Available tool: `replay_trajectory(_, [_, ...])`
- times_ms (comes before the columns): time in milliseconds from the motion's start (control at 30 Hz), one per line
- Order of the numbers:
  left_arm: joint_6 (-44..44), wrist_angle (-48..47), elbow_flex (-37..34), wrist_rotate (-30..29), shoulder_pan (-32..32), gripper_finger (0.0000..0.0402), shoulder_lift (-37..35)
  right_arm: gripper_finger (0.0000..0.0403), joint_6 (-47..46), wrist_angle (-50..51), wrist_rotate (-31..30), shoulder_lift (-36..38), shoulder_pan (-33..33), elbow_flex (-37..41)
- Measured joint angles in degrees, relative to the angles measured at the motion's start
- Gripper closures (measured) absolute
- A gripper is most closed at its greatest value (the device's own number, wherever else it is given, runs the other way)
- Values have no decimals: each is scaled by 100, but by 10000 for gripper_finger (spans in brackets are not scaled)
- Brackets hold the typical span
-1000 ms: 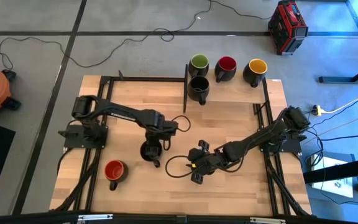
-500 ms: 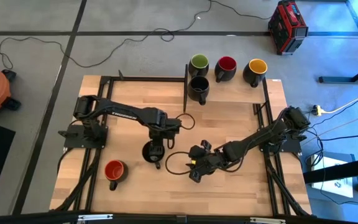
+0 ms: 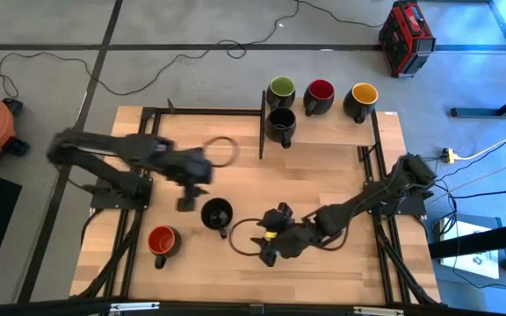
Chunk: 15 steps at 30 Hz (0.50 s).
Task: Place coffee mugs
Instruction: Put the black mug on the shelf
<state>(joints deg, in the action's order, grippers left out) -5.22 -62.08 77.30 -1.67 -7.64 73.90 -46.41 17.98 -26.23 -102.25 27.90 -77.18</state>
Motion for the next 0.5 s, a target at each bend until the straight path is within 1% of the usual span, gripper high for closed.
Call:
replay_trajectory(67, [-268,21,-354,-80,-183,271,-666,162,9,522,-49,-254,-17,-510])
replay_trajectory(167, [-856,-3,-877,-166,-458,271,-1569,162,-15,1424,-222,-777,-26,-1538])
replay_trajectory(300, [-1689,-13,-1378,-277,-803,271,-2608,162,-574,2687,-540,-1557,-14,-2969])
replay_trajectory(400, [-1992,-13,-1539,-369,-1021,271,-3196,162,-980,3005,-660,-2103,-13,-3656])
replay_trajectory(500, [-2062,-2,-1585,-518,-1127,271,-3577,162,-1289,2856,-875,-2558,-15,-3906])
